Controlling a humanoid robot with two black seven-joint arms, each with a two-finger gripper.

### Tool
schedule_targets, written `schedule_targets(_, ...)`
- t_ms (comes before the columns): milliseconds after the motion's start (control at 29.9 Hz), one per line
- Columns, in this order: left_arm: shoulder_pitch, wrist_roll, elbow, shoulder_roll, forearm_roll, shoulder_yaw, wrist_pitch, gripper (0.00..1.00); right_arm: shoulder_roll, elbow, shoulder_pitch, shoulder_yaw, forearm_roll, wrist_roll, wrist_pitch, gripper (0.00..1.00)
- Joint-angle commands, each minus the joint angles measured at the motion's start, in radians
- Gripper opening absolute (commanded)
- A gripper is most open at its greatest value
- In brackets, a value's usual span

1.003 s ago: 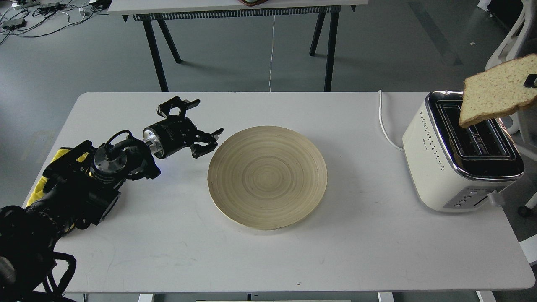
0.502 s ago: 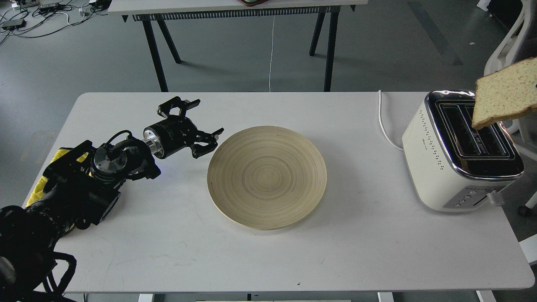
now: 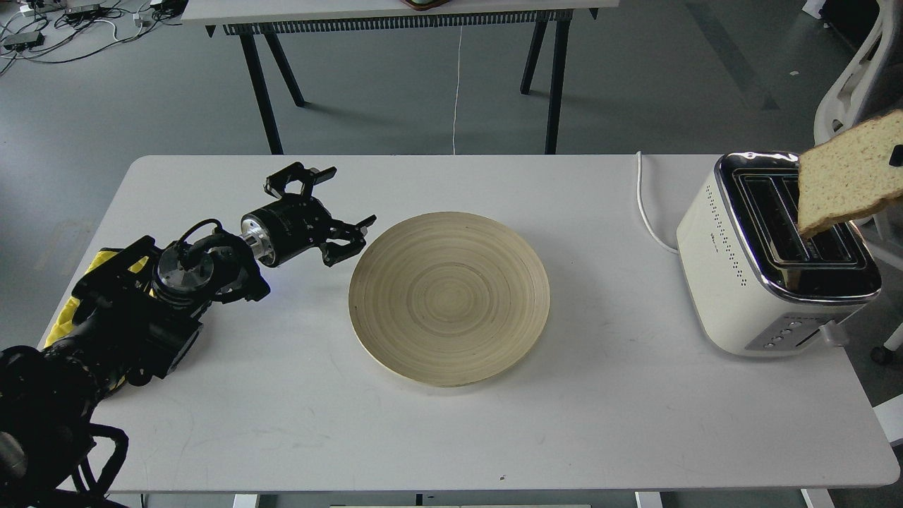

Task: Put bread in toaster with right arm
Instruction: 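Carry the bread above the toaster slot with the right gripper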

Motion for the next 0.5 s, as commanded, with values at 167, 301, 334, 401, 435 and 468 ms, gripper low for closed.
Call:
schedule_targets(167,0.000,0.000,0.000,0.000,0.002,0.000,0.000,1.00,0.026,0.021,-0.008,-0.001,-0.002,-0.001,0.000,0.00)
schedule_targets(301,0.000,0.000,0.000,0.000,0.000,0.000,0.000,1.00,0.027,0.035,-0.002,0.007,-0.002,-0.001,0.000,0.00)
schedule_targets(334,0.000,0.000,0.000,0.000,0.000,0.000,0.000,1.00,0.026,0.039,0.001,0.009,0.000,-0.001,0.000,0.00)
schedule_targets(401,0.000,0.000,0.000,0.000,0.000,0.000,0.000,1.00,0.024,0.050,0.003,0.009,0.000,-0.001,0.000,0.00)
schedule_targets(435,0.000,0.000,0.000,0.000,0.000,0.000,0.000,1.00,0.023,0.050,0.003,0.010,0.000,-0.001,0.000,0.00)
schedule_targets(468,0.000,0.000,0.000,-0.002,0.000,0.000,0.000,1.00,0.024,0.050,0.003,0.009,0.000,-0.001,0.000,0.00)
